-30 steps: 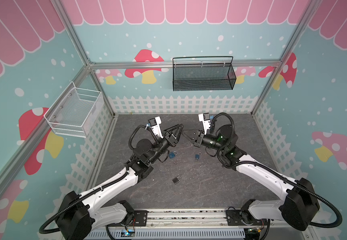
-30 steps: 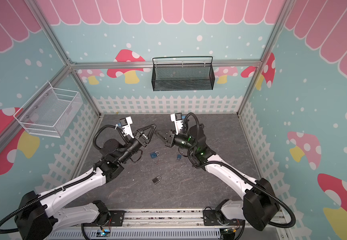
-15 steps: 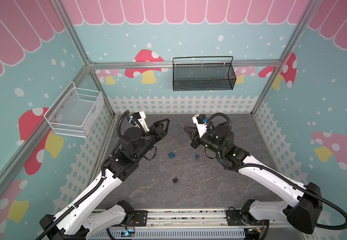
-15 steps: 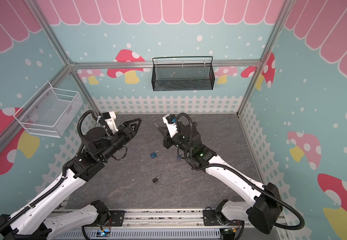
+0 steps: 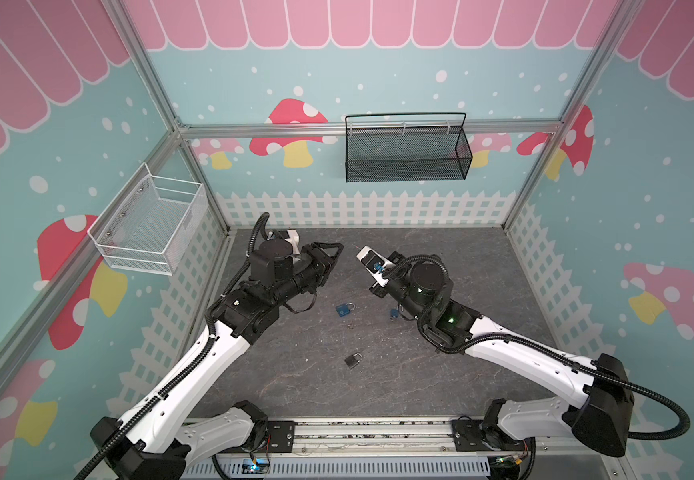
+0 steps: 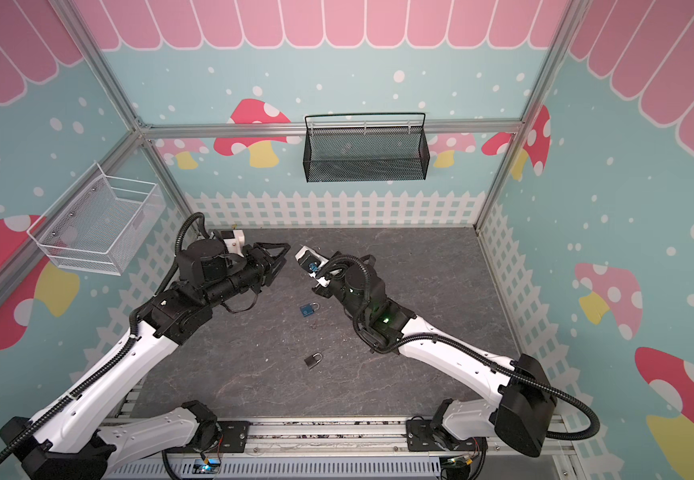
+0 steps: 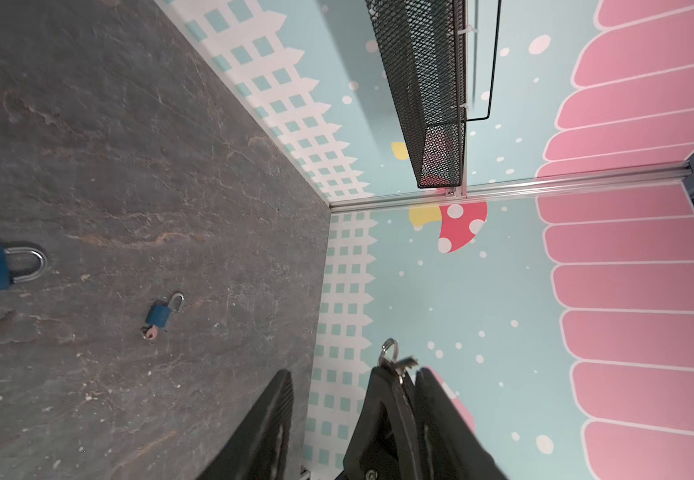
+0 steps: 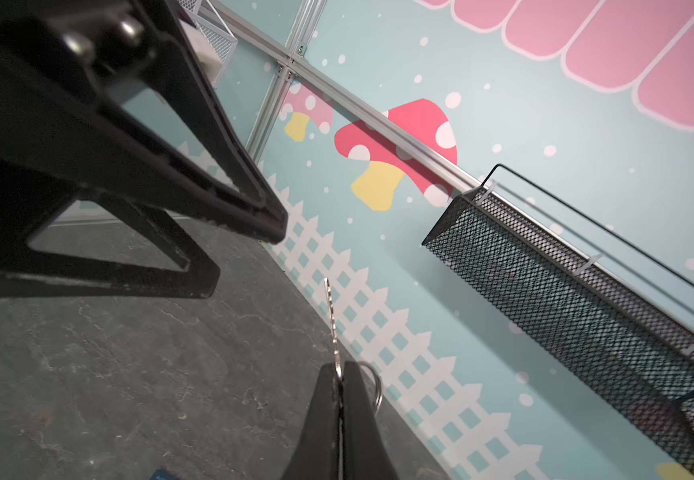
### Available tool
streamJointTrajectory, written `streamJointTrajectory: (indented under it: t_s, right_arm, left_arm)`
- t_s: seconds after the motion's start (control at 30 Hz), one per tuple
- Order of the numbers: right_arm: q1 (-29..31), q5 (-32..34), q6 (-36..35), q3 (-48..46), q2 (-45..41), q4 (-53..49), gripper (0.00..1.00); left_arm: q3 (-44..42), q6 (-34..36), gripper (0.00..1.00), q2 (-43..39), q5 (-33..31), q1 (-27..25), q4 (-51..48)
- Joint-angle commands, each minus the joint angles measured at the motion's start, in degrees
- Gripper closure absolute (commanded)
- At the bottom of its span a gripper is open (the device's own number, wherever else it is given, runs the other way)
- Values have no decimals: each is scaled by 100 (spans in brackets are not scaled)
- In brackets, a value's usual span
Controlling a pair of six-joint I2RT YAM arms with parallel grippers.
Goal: Unlock with the key
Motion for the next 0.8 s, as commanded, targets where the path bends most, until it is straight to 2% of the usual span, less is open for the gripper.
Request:
streamJointTrajectory:
  t_s: [0.0, 0.3, 0.47, 0.67, 0.77]
  right_arm:
    - [48, 27, -753, -82, 99, 447, 100]
    - [165, -44, -1076, -54, 210, 424, 100]
    - [201, -60, -1249, -31, 291, 428, 100]
    - [236, 45, -1563, 20, 381, 443, 100]
    - [245, 124, -1648, 39, 446, 437, 100]
  left_arm:
    - [32, -506, 55, 42, 167, 22, 232]
    - [90, -834, 56, 168, 63, 20, 548]
    - [237, -889, 64, 375, 211, -2, 564]
    - [216, -915, 79, 431, 193, -15, 511]
    - [246, -908, 82, 460, 226, -14, 511]
